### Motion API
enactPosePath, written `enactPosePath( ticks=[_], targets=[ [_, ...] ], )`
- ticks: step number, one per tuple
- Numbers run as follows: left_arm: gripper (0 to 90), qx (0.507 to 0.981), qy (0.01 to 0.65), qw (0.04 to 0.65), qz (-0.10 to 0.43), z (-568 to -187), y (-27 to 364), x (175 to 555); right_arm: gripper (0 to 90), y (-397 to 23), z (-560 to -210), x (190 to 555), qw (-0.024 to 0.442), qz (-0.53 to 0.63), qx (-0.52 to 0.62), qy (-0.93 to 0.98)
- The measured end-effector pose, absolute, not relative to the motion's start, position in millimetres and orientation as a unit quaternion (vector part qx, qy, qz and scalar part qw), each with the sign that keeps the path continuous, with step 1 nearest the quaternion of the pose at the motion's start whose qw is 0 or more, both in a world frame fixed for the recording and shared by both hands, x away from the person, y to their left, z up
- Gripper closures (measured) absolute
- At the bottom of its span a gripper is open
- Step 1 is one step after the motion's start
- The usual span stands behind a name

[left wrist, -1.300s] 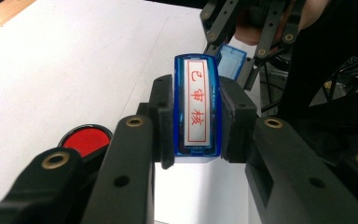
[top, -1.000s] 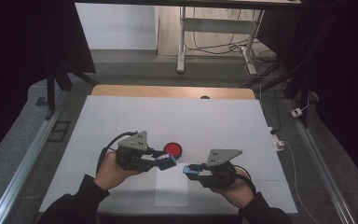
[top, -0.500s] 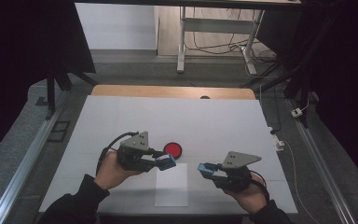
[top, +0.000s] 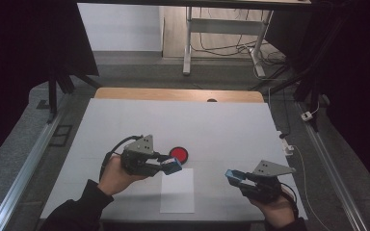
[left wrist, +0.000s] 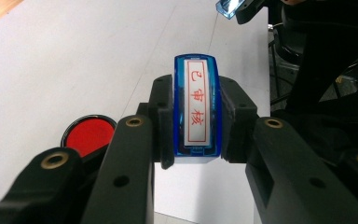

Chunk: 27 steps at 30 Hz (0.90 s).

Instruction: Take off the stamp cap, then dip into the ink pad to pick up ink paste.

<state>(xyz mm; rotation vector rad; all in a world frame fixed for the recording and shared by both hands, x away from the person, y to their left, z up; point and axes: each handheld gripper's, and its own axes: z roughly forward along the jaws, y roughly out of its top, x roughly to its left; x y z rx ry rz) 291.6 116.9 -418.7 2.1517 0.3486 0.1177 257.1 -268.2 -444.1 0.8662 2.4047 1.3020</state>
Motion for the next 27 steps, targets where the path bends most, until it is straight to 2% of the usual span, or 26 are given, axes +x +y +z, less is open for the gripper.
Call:
enactPosePath(
  ticks=[12,27],
  targets=[
    [69.5,0.872,0.145,0.464,0.051,-418,118,293,68.1,-294,-450,252,0.13,0.436,0.345,0.821],
    [69.5,0.874,0.15,0.458,0.064,-419,117,298,67.9,-300,-453,251,0.115,0.436,0.357,0.818]
  ],
)
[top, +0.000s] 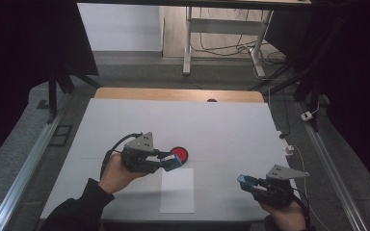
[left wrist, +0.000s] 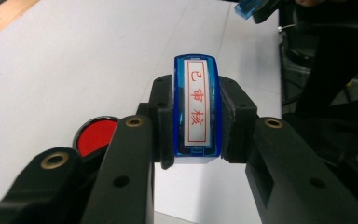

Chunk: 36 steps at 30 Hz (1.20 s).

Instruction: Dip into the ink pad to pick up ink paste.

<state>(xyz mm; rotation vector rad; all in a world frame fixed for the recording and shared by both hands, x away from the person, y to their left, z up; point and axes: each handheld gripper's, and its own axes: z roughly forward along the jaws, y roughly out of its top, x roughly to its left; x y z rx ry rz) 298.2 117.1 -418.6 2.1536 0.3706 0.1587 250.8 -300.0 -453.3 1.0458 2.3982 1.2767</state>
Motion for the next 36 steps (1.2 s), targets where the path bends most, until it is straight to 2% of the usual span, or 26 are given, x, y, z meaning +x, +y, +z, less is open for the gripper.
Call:
enactPosePath(
  ticks=[21,36],
  targets=[
    [69.5,0.868,0.178,0.46,0.056,-418,118,313,67.9,-298,-454,251,0.117,0.43,0.349,0.825],
    [69.5,0.876,0.186,0.44,0.068,-424,112,327,67.9,-297,-454,250,0.119,0.426,0.346,0.828]
  ],
)
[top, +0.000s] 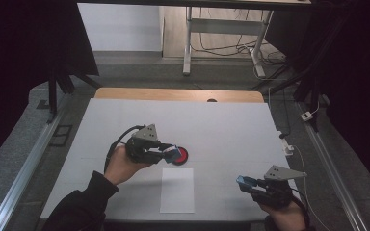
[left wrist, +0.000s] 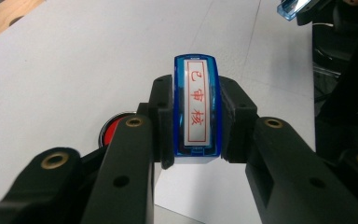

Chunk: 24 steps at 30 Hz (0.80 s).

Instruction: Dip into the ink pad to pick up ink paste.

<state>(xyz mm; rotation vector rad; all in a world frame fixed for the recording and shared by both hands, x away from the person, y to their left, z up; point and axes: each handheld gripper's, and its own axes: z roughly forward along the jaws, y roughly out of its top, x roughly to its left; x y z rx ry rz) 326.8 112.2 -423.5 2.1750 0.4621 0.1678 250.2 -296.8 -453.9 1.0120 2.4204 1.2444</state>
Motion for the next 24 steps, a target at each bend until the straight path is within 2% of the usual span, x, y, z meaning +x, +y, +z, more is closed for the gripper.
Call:
enactPosePath(
  ticks=[24],
  targets=[
    [69.5,0.877,0.222,0.423,0.059,-442,95,367,67.8,-297,-454,250,0.119,0.424,0.346,0.829]
  ],
)
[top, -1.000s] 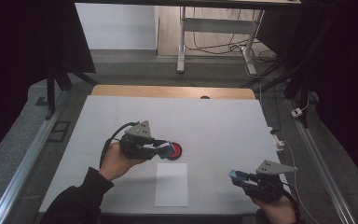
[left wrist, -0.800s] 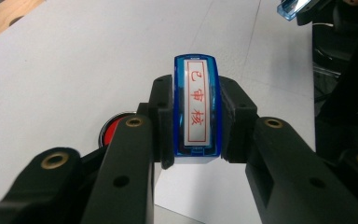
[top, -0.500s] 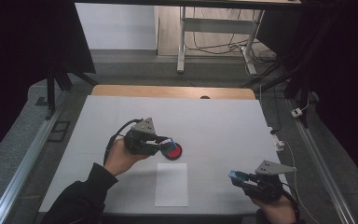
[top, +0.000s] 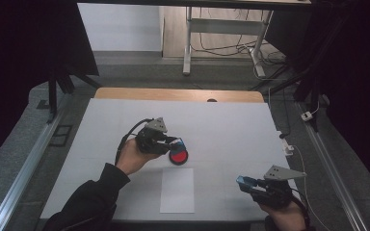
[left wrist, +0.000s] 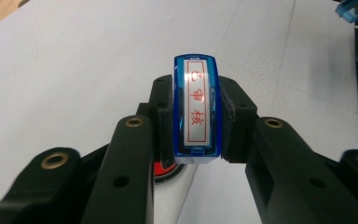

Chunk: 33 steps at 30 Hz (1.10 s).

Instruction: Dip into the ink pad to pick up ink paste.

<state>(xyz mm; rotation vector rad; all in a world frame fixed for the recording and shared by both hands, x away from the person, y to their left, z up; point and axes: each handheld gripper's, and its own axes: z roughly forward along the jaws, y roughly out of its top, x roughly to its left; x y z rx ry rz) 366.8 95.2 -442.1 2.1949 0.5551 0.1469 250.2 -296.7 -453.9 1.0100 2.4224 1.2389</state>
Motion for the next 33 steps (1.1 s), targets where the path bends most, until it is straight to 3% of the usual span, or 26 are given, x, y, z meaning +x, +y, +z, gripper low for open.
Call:
enactPosePath(
  ticks=[33],
  targets=[
    [69.6,0.892,0.263,0.363,0.058,-485,78,393,67.8,-296,-454,250,0.119,0.42,0.342,0.832]
  ],
)
